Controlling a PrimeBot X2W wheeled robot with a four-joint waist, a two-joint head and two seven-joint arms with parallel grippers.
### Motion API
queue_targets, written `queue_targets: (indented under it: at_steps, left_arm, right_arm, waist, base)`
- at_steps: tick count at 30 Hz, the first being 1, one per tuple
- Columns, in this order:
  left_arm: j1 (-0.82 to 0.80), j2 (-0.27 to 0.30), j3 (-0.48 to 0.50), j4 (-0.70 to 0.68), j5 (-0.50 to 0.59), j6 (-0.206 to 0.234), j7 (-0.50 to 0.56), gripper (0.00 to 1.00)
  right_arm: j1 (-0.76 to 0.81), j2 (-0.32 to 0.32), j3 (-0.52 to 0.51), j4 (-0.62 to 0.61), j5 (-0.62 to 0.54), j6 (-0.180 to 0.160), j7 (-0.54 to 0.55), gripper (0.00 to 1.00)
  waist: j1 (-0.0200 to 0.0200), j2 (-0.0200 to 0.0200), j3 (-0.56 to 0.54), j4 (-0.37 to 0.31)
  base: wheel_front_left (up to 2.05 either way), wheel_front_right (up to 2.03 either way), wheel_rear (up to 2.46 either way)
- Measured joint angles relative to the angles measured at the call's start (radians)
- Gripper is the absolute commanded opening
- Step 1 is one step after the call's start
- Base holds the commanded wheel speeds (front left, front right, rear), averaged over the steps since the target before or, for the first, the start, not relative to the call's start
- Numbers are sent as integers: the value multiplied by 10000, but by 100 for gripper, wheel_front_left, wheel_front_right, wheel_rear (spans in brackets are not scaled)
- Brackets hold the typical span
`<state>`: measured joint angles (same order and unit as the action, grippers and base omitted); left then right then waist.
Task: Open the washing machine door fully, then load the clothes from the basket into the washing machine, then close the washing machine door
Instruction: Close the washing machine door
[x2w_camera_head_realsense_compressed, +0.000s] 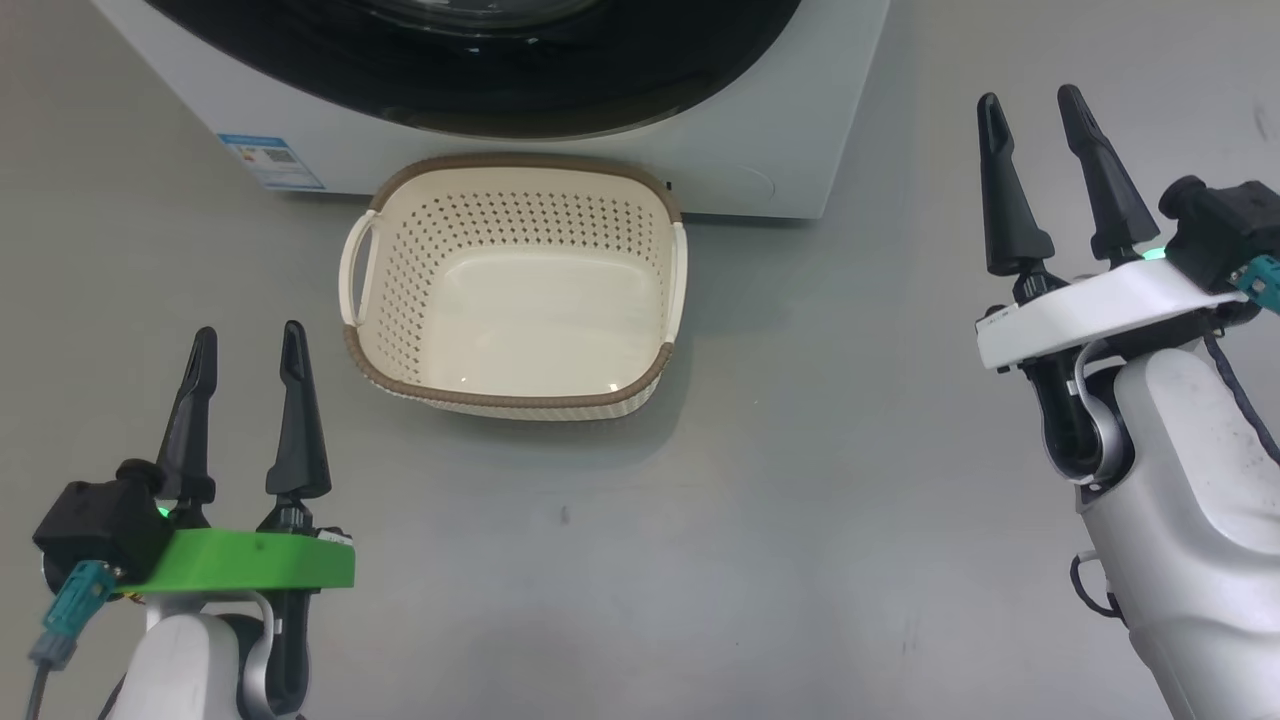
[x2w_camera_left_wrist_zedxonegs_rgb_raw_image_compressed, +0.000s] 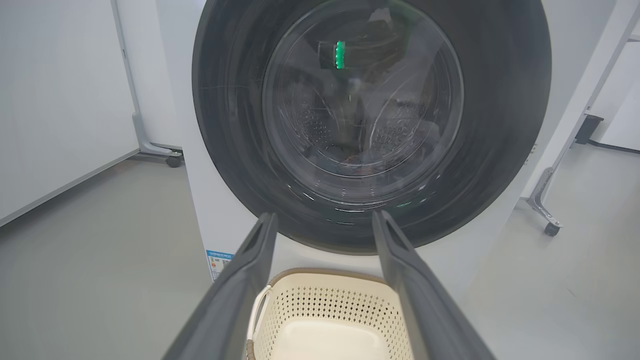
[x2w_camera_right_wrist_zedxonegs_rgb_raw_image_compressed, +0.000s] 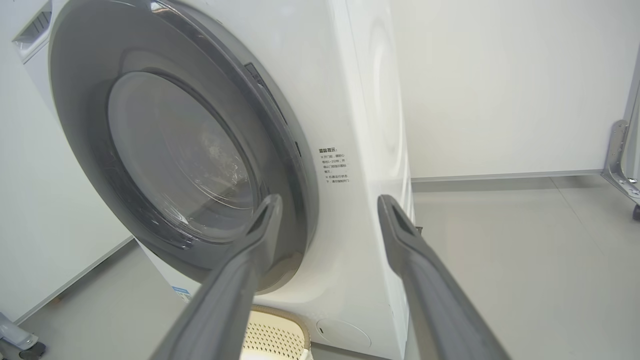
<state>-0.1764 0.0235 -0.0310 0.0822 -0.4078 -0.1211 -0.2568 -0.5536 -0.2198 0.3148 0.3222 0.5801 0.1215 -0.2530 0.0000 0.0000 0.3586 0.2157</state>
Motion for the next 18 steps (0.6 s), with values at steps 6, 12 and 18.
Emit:
queue_targets:
  at_steps: [6, 12, 18]
  left_arm:
    - [256, 8, 334, 4, 161, 0, 0, 100]
    - [590, 10, 460, 56, 318, 0, 0, 100]
    - [793, 17, 453, 79, 332, 0, 0, 100]
  right_arm:
    - [857, 173, -535, -391, -196, -10, -2, 100]
    - [1752, 293, -1104, -732, -378, -105, -2, 100]
    - [2700, 412, -1475, -1035, -658, -115, -2, 100]
  waist:
    - [0, 0, -401, -609]
    - [0, 0, -850, -1073]
    - [0, 0, -1317, -1358]
  base:
    - [0, 0, 0]
    - [0, 0, 0]
    - [0, 0, 0]
